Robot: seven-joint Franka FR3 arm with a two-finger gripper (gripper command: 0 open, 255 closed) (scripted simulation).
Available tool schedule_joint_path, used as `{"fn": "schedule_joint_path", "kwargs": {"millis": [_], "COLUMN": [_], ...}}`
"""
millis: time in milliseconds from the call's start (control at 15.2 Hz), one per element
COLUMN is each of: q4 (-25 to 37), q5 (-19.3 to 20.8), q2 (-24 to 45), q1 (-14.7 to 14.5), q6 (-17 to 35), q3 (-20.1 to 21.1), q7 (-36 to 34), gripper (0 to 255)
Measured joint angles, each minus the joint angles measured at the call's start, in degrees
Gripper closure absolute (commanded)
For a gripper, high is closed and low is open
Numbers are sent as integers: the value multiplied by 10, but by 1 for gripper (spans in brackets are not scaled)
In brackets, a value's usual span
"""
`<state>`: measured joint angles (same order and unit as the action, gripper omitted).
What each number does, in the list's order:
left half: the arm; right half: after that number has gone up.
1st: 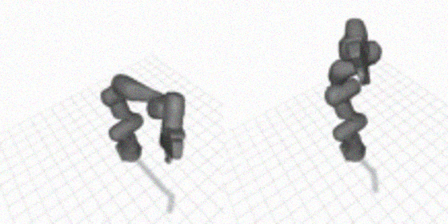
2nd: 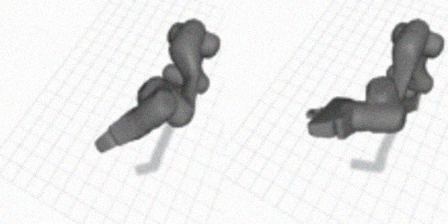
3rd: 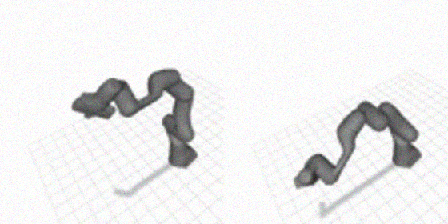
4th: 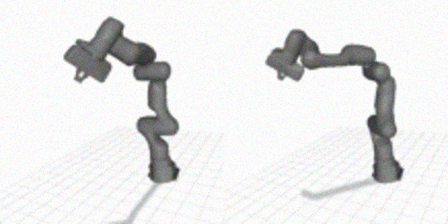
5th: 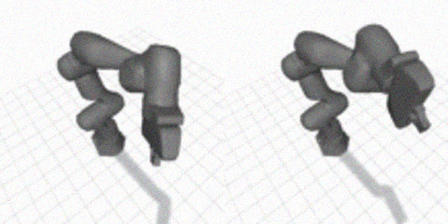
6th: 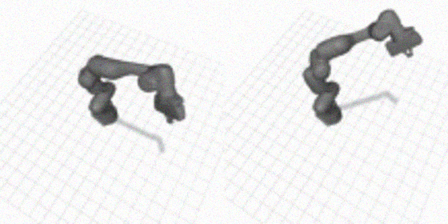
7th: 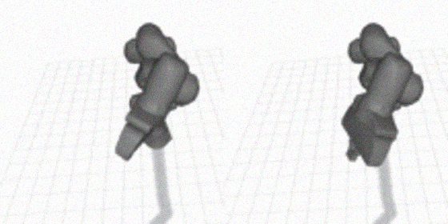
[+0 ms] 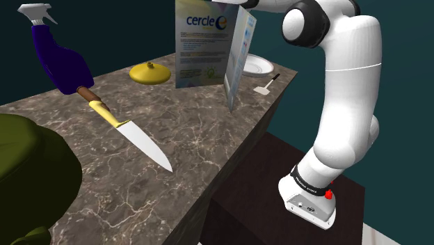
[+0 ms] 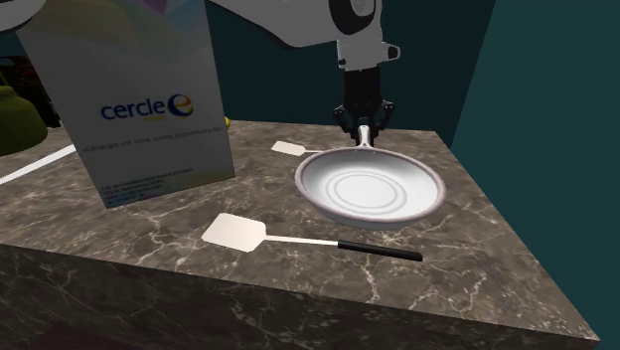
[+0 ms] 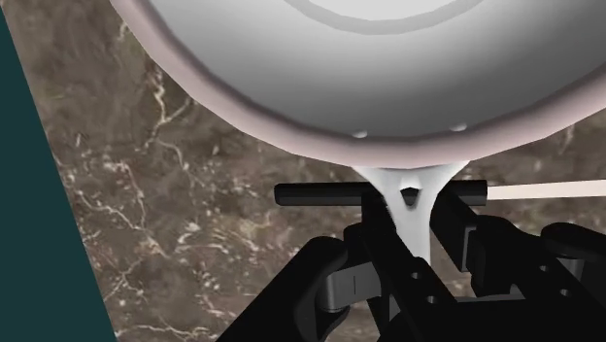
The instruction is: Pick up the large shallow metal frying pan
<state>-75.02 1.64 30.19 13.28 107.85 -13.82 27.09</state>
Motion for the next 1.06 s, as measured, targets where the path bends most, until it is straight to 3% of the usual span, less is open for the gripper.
{"fn": "schedule_joint_path", "kwargs": {"millis": [1056], "q4": [129], "q5": [-4], "q2": [12], "q1": [8], "q6": [-118], "q3": [-1], "q7": [11], "gripper": [255]}}
